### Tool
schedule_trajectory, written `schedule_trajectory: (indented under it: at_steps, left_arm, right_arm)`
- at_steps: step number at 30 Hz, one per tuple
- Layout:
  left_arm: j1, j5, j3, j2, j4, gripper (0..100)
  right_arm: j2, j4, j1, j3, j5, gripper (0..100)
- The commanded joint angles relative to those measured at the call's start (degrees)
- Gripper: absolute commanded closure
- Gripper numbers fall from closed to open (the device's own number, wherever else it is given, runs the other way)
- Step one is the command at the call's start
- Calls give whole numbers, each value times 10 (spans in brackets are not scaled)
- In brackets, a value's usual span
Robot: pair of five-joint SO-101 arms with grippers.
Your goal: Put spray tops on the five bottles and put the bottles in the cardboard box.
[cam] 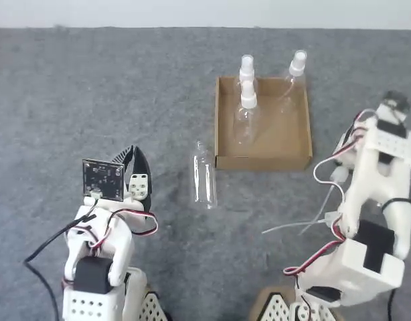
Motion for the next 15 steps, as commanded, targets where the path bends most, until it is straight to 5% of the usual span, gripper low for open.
schedule_trajectory:
  at_steps: [1,10,15]
  left_arm:
    - [-4,2,-3,-2,-16,988]
    - [-6,1,-4,-2,-17,988]
    - [-70,0,-36,1,-15,988]
  right_arm:
    - [-26,102,-20,-150,3,947]
    - [-154,229,-147,-229,8,968]
    - [-211,270,-266,-229,8,982]
